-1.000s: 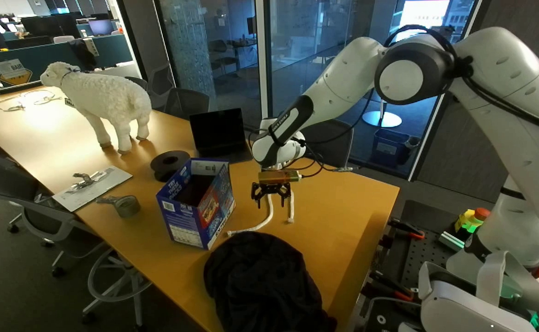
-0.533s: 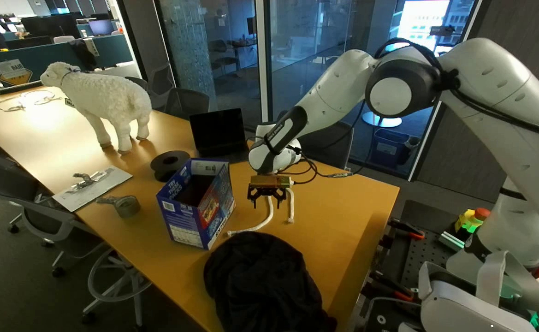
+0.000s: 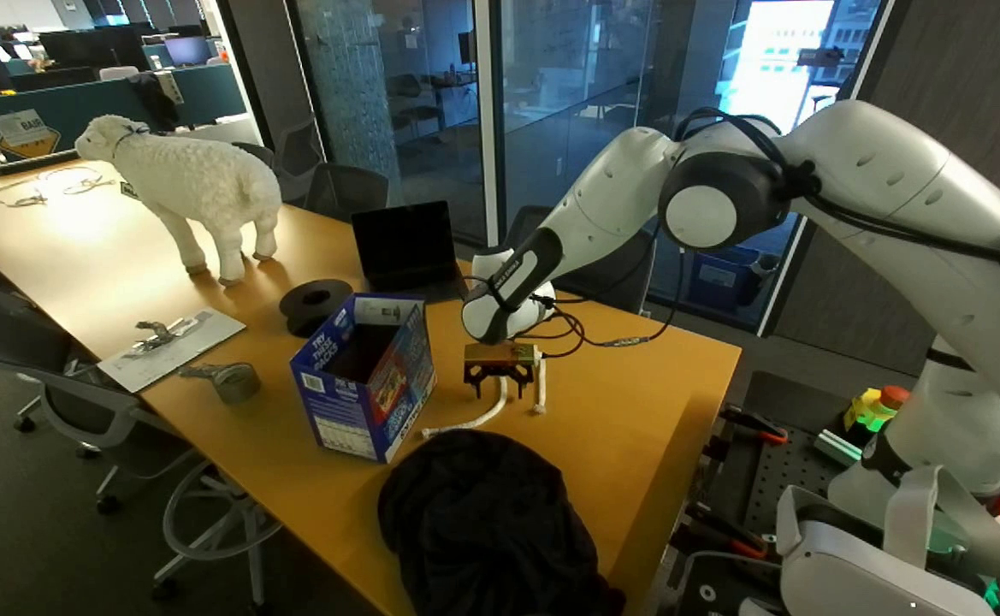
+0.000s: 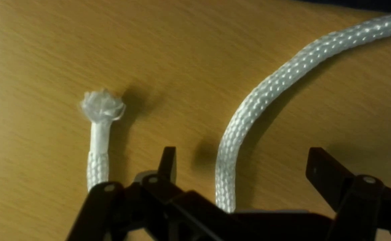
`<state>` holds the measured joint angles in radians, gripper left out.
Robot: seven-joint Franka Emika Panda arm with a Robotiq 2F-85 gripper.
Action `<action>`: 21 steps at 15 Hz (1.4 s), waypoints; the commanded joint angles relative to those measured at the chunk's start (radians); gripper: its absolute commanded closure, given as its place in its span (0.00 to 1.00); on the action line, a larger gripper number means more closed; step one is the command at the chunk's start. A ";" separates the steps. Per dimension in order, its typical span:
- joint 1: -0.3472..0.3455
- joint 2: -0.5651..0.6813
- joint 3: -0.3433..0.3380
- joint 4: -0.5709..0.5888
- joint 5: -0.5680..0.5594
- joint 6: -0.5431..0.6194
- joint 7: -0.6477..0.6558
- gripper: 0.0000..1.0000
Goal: Put the ropes in the box
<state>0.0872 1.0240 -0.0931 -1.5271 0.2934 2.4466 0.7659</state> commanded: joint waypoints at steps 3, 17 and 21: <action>0.013 0.040 -0.027 0.051 -0.046 -0.007 0.035 0.34; 0.045 -0.116 -0.061 -0.045 -0.120 0.028 0.019 0.87; 0.070 -0.259 -0.095 -0.074 -0.184 0.047 0.010 0.87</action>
<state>0.1286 0.9053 -0.1604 -1.5200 0.1563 2.4733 0.7714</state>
